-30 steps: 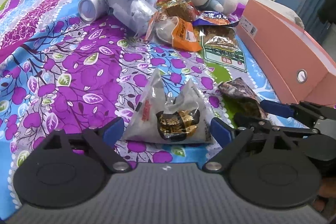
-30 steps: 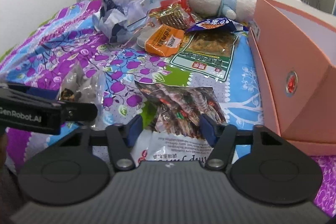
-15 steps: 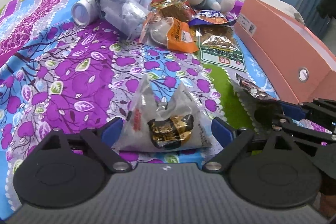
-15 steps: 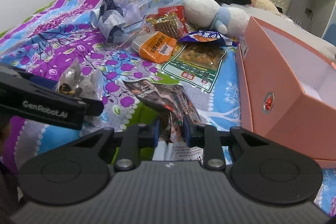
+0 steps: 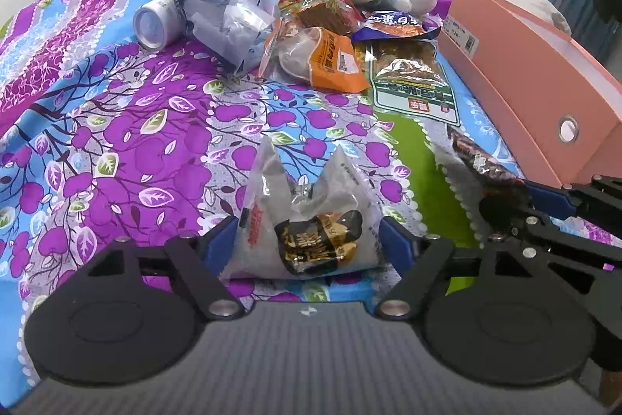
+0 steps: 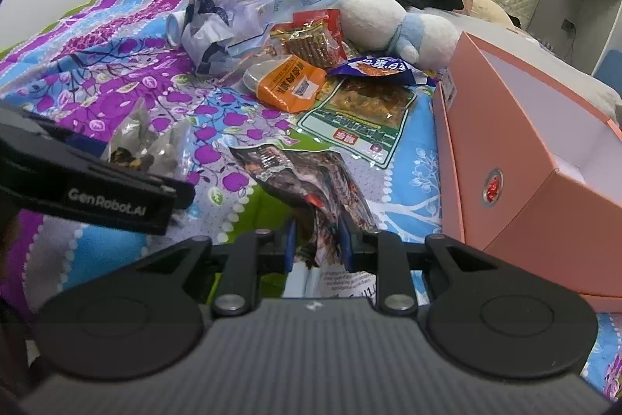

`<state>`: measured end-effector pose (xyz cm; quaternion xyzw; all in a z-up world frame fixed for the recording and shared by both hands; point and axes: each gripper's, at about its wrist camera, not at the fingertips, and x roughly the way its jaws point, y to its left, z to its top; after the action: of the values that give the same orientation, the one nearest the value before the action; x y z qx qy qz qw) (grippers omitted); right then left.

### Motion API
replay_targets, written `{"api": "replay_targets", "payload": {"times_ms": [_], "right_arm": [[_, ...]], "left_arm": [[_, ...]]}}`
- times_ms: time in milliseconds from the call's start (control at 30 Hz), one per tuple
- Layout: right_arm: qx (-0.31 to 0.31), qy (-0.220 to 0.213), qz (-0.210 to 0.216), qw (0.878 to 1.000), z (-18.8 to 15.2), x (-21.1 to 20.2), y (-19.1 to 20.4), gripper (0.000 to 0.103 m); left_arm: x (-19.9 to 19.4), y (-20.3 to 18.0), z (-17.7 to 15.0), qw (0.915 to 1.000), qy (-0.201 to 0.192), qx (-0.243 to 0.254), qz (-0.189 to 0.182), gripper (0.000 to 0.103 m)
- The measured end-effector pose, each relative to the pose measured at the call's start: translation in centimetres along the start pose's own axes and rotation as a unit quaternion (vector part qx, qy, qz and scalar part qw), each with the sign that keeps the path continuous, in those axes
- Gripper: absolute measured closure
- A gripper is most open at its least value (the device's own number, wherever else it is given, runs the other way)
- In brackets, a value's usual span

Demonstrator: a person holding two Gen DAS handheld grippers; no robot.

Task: Organize snacks
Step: 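Lift both held bags from the pile toward the pink box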

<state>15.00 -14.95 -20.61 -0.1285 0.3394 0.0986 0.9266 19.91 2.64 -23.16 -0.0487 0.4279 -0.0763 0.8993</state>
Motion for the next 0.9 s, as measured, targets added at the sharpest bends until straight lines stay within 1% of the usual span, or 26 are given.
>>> {"api": "replay_targets", "payload": {"times_ms": [200,367,500,633,900], "right_arm": [[0.02,0.003,0.001,1.0,0.7,-0.6,-0.8,0.08],[0.037,-0.001,0.009,0.999,1.4,-1.5,-1.7,0.082],[0.064,-0.004,0.017,0.998,2.3,-2.1,-2.5,0.082],[0.068,-0.011,0.016,0.997,3.3,-2.7,-2.9,0.082],[0.105,-0.028,0.032,0.994,5.8,-4.5,-4.4,0.082]], "left_arm": [[-0.9,-0.3,0.7,0.9999,0.006,-0.013,0.0,0.022],[-2.2,-0.4,1.6,0.9995,0.002,-0.03,-0.007,0.022],[-3.0,-0.4,2.7,0.9992,-0.001,-0.04,-0.01,0.022],[-3.6,-0.9,4.0,0.9989,-0.008,-0.042,-0.018,0.022],[-5.6,-1.7,7.3,0.9982,-0.026,-0.041,-0.034,0.022]]}}
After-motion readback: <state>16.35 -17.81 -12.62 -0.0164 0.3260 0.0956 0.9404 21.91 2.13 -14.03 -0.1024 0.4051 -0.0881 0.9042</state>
